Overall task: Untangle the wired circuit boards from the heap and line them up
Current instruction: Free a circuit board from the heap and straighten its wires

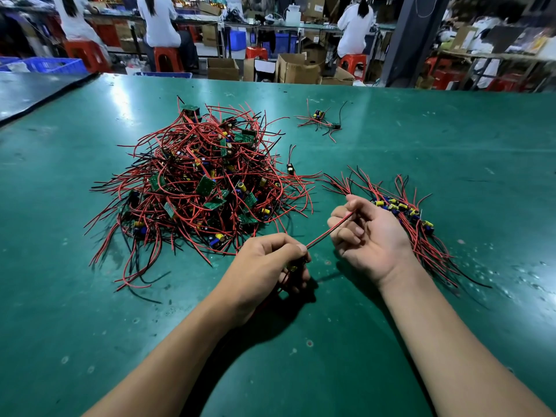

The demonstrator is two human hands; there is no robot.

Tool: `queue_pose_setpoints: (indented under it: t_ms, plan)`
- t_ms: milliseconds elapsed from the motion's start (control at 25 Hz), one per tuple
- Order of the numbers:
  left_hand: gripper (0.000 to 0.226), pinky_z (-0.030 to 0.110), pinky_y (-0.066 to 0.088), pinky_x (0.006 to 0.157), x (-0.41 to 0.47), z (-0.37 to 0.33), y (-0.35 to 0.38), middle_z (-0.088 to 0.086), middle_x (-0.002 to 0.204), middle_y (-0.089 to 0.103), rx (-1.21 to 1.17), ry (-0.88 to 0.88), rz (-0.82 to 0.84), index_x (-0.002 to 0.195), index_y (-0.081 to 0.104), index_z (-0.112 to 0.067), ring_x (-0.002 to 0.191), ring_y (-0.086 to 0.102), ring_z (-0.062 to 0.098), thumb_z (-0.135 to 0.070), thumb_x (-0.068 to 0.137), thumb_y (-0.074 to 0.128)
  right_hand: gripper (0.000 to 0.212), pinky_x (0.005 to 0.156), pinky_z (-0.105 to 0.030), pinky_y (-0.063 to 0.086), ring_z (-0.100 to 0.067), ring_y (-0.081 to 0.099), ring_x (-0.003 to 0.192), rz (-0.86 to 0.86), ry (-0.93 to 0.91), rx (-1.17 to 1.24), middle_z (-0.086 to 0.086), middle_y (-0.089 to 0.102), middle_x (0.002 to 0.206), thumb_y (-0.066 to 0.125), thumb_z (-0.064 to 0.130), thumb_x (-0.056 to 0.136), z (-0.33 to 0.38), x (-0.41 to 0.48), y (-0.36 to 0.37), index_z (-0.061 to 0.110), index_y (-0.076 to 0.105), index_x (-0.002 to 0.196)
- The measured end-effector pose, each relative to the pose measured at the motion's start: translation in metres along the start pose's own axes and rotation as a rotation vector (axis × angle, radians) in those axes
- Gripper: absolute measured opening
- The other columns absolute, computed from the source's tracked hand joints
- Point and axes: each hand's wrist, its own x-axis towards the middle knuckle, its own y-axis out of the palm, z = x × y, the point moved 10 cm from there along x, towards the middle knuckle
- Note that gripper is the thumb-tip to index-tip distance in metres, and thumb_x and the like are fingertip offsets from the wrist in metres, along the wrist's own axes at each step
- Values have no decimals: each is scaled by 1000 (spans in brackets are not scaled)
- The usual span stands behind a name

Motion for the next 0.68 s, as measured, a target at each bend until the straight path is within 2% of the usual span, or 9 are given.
queue_pose_setpoints:
  t_ms: [160, 280, 400, 520, 600, 680]
  plan:
    - [18, 23, 49, 47, 0, 1, -2, 14, 63, 65, -17, -13, -24, 81, 65, -3, 50, 59, 22, -9, 95, 56, 31, 33, -14, 21, -5, 26, 38, 4, 50, 41, 5, 33, 60, 50, 18, 94, -4, -1, -3, 11, 53, 63]
    - [24, 24, 54, 51, 0, 0, -6, 15, 69, 69, -75, -18, -61, 87, 67, -3, 55, 63, 22, -20, 98, 55, 47, 35, -13, 22, -5, 29, 41, -83, -13, -157, 3, 45, 65, 51, 47, 98, 3, 0, -12, 7, 71, 84]
    - [22, 27, 57, 58, 0, -2, -8, 16, 77, 72, -157, -18, -56, 95, 67, -2, 63, 69, 25, -21, 97, 56, 65, 35, -14, 25, -5, 30, 47, -105, -48, -282, 3, 50, 69, 53, 65, 90, 5, 1, -13, 5, 72, 105]
    - [15, 29, 59, 64, 0, -5, -9, 19, 87, 74, -193, -7, -22, 100, 67, -1, 75, 73, 28, -7, 93, 56, 56, 35, -14, 26, -5, 31, 47, -122, -46, -353, 2, 50, 69, 51, 58, 95, 3, 3, -15, 6, 71, 102]
    - [14, 32, 59, 73, 0, -10, -9, 19, 94, 75, -201, 25, -10, 100, 68, -3, 84, 74, 28, -4, 90, 58, 37, 36, -15, 26, -4, 34, 46, -124, -70, -516, 3, 51, 70, 52, 39, 100, 0, 3, -15, 8, 71, 100]
    - [14, 34, 58, 76, 0, -18, -11, 15, 99, 75, -216, 84, -23, 100, 67, -7, 88, 72, 25, -11, 87, 62, 16, 39, -14, 28, -4, 38, 48, -55, -93, -731, 2, 56, 72, 60, 20, 95, -8, 2, -7, 10, 73, 97]
